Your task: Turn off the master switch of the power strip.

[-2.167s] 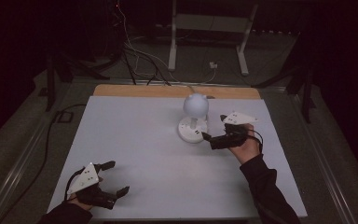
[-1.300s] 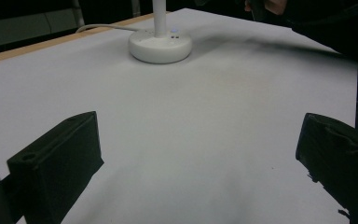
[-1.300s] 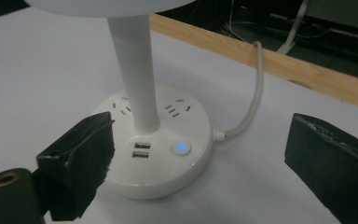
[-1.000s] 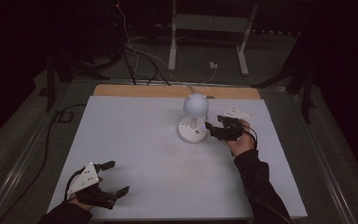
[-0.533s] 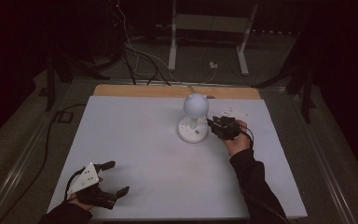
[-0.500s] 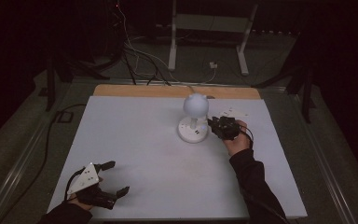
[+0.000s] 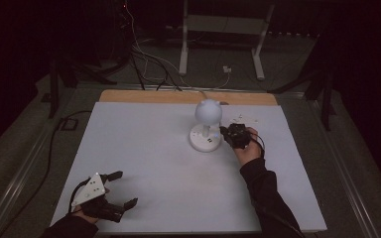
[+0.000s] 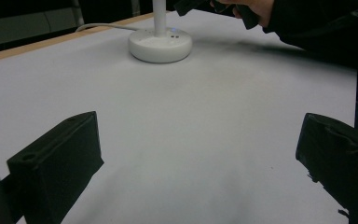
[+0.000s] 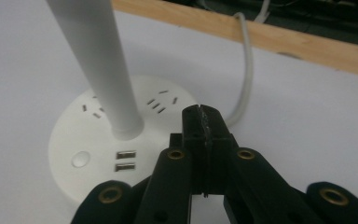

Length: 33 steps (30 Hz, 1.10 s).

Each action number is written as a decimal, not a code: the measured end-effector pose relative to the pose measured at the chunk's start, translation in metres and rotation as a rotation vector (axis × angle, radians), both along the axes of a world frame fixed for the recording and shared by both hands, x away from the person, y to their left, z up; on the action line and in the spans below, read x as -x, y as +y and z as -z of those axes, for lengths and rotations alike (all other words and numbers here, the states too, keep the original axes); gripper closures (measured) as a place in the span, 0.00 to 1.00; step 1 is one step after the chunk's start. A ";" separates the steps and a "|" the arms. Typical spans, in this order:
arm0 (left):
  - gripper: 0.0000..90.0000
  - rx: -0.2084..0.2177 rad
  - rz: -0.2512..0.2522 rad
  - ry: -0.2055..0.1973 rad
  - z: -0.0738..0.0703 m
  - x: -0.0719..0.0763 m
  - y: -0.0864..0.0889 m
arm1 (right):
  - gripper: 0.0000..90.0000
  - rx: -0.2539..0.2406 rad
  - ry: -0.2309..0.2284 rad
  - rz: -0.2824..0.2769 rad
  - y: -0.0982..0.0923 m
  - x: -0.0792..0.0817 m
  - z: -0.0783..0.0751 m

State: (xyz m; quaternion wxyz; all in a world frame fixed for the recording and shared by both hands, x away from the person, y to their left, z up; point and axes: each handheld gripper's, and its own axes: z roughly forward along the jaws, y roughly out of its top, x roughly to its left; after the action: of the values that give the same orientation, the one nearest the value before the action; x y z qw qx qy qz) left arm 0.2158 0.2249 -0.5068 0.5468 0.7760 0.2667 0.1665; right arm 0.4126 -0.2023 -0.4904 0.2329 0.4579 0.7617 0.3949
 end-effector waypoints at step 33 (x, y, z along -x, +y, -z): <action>0.01 -0.002 0.004 0.002 0.000 0.001 -0.001 | 1.00 0.038 -0.025 -0.015 0.014 -0.003 0.024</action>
State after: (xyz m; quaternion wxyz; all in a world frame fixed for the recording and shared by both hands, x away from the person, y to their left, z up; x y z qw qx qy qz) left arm 0.2152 0.2240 -0.5068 0.5462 0.7771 0.2656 0.1651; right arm 0.4154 -0.1880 -0.5146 0.2480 0.4426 0.7697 0.3876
